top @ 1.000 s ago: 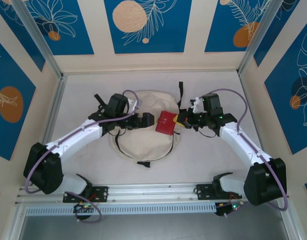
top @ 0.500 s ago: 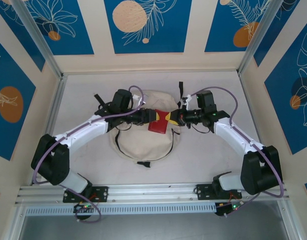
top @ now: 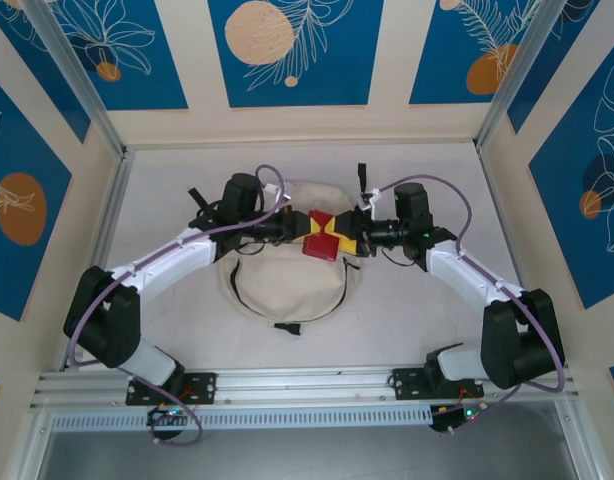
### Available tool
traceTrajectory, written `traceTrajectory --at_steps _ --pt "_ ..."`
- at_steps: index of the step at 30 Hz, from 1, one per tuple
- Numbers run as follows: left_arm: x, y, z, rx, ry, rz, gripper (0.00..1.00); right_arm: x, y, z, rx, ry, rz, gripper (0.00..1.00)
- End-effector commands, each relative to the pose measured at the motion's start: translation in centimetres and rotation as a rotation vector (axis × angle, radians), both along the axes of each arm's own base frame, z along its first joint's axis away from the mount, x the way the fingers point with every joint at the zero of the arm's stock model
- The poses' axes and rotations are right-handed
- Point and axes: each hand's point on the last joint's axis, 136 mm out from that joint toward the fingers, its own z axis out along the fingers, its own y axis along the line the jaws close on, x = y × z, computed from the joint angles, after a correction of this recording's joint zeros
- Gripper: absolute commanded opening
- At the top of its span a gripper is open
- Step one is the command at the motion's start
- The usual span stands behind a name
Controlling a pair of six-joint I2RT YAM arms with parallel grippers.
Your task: Pack the student bag
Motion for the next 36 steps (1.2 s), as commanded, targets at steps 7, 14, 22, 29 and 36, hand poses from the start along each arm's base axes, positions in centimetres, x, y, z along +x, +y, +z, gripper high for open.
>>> traceTrajectory --at_steps 7,14,22,29,36 --pt "1.1 0.3 2.4 -0.061 -0.012 0.006 0.10 -0.8 0.4 2.2 0.106 -0.058 0.052 0.27" --pt "2.4 4.8 -0.6 0.272 -0.071 0.135 0.66 0.4 -1.7 0.6 0.007 -0.031 -0.084 0.06" --pt "4.3 10.1 -6.5 0.705 -0.027 0.257 0.72 0.7 -5.4 -2.9 -0.236 0.003 -0.271 0.05" --pt "6.7 8.1 -9.3 0.713 0.085 0.324 0.66 0.5 -5.9 -3.9 -0.270 0.024 -0.284 0.05" --pt "8.2 5.6 -11.0 0.735 0.160 0.334 0.66 0.1 -6.5 -4.5 -0.282 0.014 -0.331 0.05"
